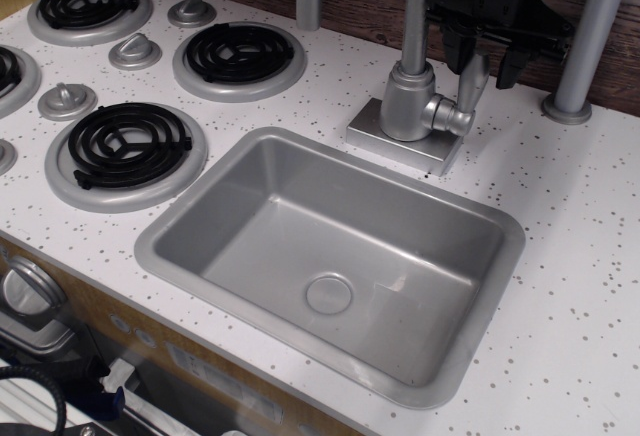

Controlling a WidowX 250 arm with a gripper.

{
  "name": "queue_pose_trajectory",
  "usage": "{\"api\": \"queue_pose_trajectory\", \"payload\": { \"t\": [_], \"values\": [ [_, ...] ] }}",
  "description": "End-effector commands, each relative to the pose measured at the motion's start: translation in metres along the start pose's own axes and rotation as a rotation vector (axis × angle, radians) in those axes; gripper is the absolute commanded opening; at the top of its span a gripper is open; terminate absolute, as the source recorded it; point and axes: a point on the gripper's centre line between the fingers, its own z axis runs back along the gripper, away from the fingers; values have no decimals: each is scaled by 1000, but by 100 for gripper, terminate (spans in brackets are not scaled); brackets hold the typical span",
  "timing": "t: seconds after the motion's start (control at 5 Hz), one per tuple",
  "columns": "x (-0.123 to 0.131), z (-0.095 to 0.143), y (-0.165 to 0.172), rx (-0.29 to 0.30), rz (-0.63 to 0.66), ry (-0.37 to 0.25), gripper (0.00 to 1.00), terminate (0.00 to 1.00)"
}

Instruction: Lever vertical to front

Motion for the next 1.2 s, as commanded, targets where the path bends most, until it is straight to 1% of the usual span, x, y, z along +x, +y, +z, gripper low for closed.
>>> {"api": "queue_pose_trajectory", "payload": {
  "t": [0.0,0.2,0.4,0.6,0.8,1.0],
  "values": [
    [-14,36,3,20,89,21,0,0],
    [-23,30,4,-2,87,40,0,0],
    [-31,14,6,-56,85,85,0,0],
    [-36,-3,6,-119,84,156,0,0],
    [-36,-6,6,-120,81,164,0,0],
    [-40,-16,2,-123,74,155,0,0]
  ]
}}
